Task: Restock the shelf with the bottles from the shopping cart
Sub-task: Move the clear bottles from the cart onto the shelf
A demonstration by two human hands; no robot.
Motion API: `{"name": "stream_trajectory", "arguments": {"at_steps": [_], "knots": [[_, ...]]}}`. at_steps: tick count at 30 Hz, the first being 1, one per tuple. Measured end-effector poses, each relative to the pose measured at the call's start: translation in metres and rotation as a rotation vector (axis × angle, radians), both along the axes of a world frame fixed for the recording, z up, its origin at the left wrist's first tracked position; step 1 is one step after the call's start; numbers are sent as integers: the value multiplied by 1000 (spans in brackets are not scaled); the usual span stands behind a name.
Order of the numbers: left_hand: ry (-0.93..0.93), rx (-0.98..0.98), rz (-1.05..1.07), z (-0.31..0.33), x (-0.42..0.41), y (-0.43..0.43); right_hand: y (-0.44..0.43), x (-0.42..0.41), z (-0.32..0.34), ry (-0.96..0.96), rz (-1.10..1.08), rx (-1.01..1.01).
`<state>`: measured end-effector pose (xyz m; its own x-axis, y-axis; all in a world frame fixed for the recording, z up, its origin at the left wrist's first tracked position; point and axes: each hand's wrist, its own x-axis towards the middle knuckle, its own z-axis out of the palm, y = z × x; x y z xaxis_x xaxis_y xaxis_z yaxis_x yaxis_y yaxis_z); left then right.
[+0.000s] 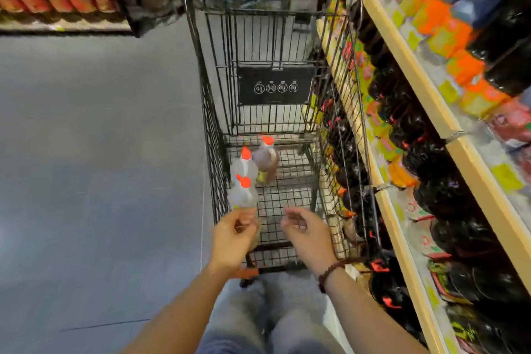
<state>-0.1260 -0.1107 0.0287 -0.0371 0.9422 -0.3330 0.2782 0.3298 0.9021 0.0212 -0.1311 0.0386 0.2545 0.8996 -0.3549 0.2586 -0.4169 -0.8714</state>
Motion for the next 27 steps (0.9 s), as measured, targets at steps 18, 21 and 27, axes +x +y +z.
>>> {"name": "stream_trajectory", "arguments": {"at_steps": [18,21,27], "knots": [[176,-40,-19,-49,55,162,194,41,-81,-78,105,-147],[177,-26,-22,-60,56,176,217,40,-104,-92,81,-167],[193,-69,11,-90,57,186,236,32,-137,-183,107,-147]]}}
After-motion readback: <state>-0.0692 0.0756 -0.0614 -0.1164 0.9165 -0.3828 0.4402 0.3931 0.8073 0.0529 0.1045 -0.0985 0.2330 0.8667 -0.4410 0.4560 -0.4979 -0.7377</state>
